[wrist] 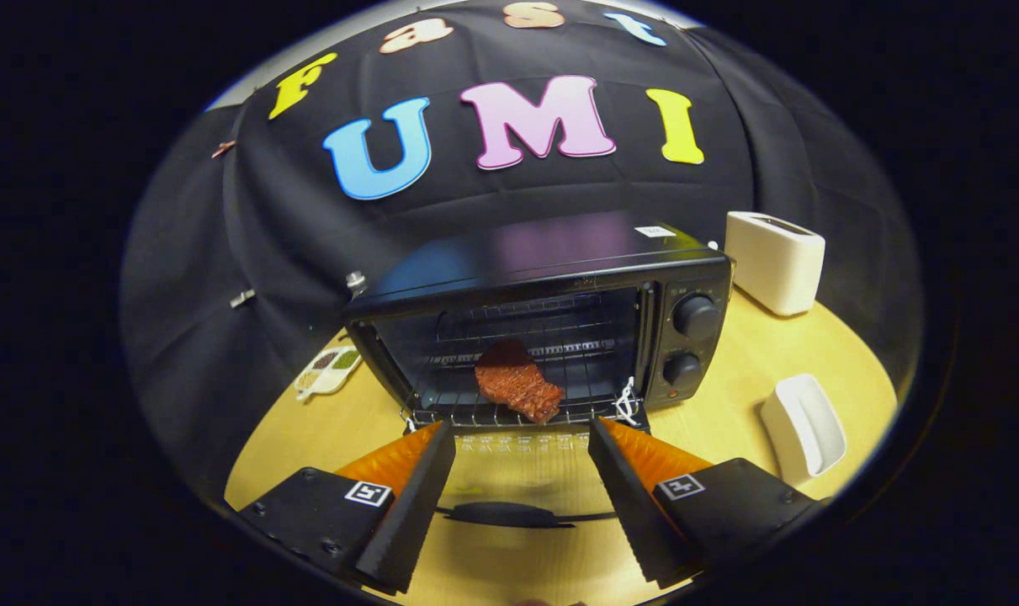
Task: Open the toaster oven, put the food inside, and close the toaster oven door.
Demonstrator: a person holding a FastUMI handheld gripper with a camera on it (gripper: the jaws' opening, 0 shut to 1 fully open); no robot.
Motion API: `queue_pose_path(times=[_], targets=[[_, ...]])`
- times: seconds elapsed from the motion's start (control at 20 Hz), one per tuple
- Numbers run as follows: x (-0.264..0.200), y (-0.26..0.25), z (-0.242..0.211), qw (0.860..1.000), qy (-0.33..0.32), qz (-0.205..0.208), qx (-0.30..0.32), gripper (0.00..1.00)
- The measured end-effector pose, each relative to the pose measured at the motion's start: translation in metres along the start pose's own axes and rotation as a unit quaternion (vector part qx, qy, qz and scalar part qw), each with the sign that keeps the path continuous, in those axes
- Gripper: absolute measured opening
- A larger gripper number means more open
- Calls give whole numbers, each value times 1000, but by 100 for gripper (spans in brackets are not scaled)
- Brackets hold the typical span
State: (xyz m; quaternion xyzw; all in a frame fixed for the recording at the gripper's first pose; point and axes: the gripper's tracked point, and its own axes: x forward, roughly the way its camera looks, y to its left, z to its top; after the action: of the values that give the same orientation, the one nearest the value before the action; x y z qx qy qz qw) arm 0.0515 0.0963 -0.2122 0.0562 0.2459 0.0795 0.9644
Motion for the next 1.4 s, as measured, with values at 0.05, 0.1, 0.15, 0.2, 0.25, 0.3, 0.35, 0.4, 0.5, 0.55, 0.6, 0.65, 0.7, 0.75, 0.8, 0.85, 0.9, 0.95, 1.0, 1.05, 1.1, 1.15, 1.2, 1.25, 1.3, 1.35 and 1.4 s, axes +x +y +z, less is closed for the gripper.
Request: queue_pose_path(times=[0.05,0.1,0.15,0.2,0.25,0.3,0.35,0.4,0.5,0.55,0.6,0.65,0.7,0.75,0.8,0.85,0.9,0.95,1.0,1.05,1.1,1.15,1.2,1.25,1.3,1.35,1.4], targets=[[-6,1,-5,1000,10,3,-14,98],[-12,2,-10,999,18,5,-26,98],[-17,1,-16,999,26,4,-37,98],[-22,-2,-23,998,38,-4,-47,98],[-27,-6,-36,997,56,-16,-56,98],[-34,-8,-51,995,77,-24,-64,99],[-38,-5,-62,993,91,-19,-71,99],[-41,-2,-73,992,103,-14,-76,99],[-44,-1,-94,988,127,-8,-87,99],[-44,-2,-99,987,134,-11,-91,99],[-41,-3,-103,986,138,-15,-90,99],[-36,-4,-107,986,144,-18,-87,99],[-32,-5,-113,985,152,-21,-82,99],[-28,-6,-119,984,161,-26,-76,99],[-23,-6,-125,983,167,-29,-71,100],[-18,-8,-130,982,171,-31,-70,100],[-14,-9,-134,981,176,-33,-72,100],[-9,-10,-138,981,179,-32,-75,100],[-5,-9,-140,980,181,-30,-76,100],[0,-6,-143,980,183,-23,-76,99],[5,-3,-145,979,188,-16,-74,100],[9,0,-146,979,192,-8,-72,100],[12,-1,-141,979,188,-11,-77,100],[15,-3,-142,978,194,-16,-77,100],[14,-3,-142,978,193,-18,-79,98],[16,-3,-143,978,192,-17,-83,97],[15,-3,-142,978,190,-14,-85,97]])
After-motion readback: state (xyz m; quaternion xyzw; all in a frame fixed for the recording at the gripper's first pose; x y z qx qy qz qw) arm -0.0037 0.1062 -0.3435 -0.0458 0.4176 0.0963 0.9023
